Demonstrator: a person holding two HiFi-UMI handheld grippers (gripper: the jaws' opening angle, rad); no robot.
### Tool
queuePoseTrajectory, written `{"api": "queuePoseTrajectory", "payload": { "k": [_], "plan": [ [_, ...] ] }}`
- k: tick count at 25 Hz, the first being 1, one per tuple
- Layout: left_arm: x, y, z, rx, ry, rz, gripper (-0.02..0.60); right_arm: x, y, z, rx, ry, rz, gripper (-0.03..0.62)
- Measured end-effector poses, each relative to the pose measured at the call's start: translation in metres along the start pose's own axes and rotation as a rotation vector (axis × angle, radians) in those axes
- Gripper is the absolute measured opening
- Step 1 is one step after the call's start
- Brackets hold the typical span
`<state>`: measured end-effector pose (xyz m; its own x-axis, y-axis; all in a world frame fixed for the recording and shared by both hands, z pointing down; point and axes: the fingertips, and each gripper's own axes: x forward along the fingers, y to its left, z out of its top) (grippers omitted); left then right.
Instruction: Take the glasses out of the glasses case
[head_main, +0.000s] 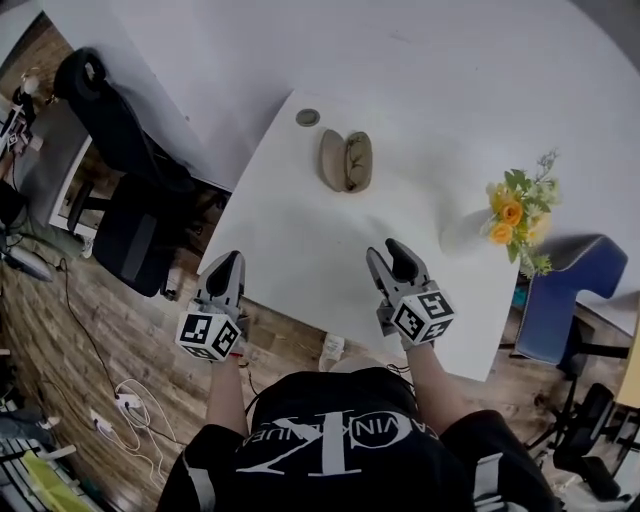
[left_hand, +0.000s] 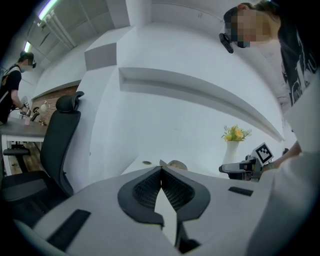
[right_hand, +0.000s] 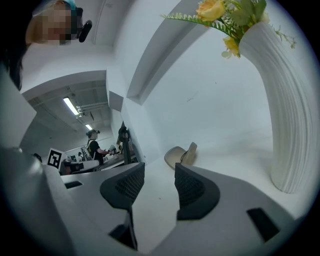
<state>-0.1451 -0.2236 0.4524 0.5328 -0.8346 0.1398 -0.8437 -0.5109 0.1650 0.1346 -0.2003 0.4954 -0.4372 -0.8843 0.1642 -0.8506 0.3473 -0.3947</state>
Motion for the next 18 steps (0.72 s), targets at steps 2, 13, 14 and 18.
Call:
{"api": "queuePoseTrajectory", "payload": {
  "k": [2,13,14,18],
  "plan": [
    [0.007,0.000,0.001,0.003,0.002,-0.011,0.015,0.004,-0.002,0.001,0.003,0.002,-0.004,0.178],
    [0.040,0.005,-0.010,-0.005,0.046,-0.088,0.015,0.021,-0.003,0.001,0.066,0.005,-0.035,0.178],
    [0.045,0.006,-0.008,-0.005,0.043,-0.099,0.015,0.024,-0.003,0.003,0.067,0.004,-0.040,0.178],
    [0.073,0.012,-0.002,0.009,0.049,-0.159,0.015,0.042,-0.004,0.011,0.072,-0.008,-0.061,0.178]
  ]
}}
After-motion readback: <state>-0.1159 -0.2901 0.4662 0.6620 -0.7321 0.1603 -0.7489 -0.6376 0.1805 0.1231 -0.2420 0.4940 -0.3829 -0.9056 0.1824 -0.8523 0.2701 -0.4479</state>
